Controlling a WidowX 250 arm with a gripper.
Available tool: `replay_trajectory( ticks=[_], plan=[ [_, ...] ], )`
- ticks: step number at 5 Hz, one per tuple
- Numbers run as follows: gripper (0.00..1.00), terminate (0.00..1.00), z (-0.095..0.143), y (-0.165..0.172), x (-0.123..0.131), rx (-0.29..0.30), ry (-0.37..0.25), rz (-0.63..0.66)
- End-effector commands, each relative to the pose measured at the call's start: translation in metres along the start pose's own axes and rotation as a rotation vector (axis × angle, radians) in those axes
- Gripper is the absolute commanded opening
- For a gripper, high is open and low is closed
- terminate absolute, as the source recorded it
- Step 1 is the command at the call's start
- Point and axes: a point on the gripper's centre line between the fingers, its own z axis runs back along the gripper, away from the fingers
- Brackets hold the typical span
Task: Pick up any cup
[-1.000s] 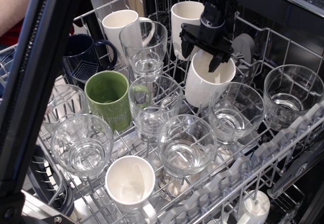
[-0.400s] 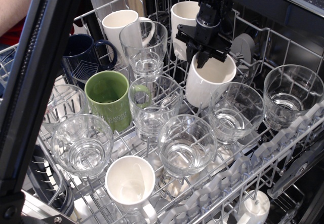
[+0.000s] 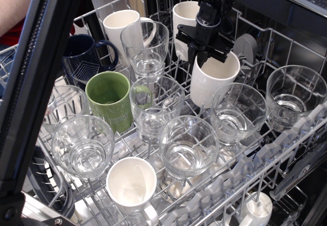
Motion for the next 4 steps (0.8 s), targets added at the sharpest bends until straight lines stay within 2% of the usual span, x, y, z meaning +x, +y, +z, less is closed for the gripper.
replay_trajectory(
  ticks=[1,3,4],
  plan=[
    [0.0,0.0,0.062,0.012,0.028,-0.039,-0.094,-0.009],
    [0.0,0.0,0.119,0.021,0.036,-0.195,-0.094,0.014],
    [0.0,0.0,0.15,0.028,0.039,-0.263,-0.067,0.001]
  ],
)
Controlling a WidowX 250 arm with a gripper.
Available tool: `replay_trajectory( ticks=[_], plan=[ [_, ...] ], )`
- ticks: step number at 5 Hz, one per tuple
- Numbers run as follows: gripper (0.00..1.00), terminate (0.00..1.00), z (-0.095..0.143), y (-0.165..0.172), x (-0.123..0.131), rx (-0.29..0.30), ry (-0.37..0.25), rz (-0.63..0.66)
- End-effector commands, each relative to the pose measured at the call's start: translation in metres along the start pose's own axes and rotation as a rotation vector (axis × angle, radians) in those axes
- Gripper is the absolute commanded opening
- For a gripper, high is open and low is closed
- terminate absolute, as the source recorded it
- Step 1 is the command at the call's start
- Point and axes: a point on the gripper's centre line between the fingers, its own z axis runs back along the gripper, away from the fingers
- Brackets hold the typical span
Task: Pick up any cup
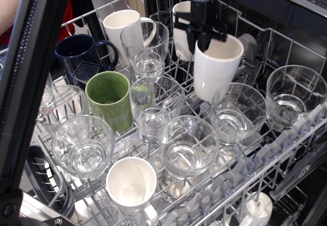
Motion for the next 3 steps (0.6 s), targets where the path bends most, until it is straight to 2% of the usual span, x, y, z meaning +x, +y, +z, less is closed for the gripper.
replay_trajectory(
  ticks=[1,2,3],
  plan=[
    [0.0,0.0,0.14,0.0,0.015,-0.082,-0.156,-0.048],
    [0.0,0.0,0.16,0.0,0.017,-0.054,-0.118,-0.092],
    [0.0,1.0,0.169,0.001,0.017,0.001,-0.122,-0.129]
  ],
)
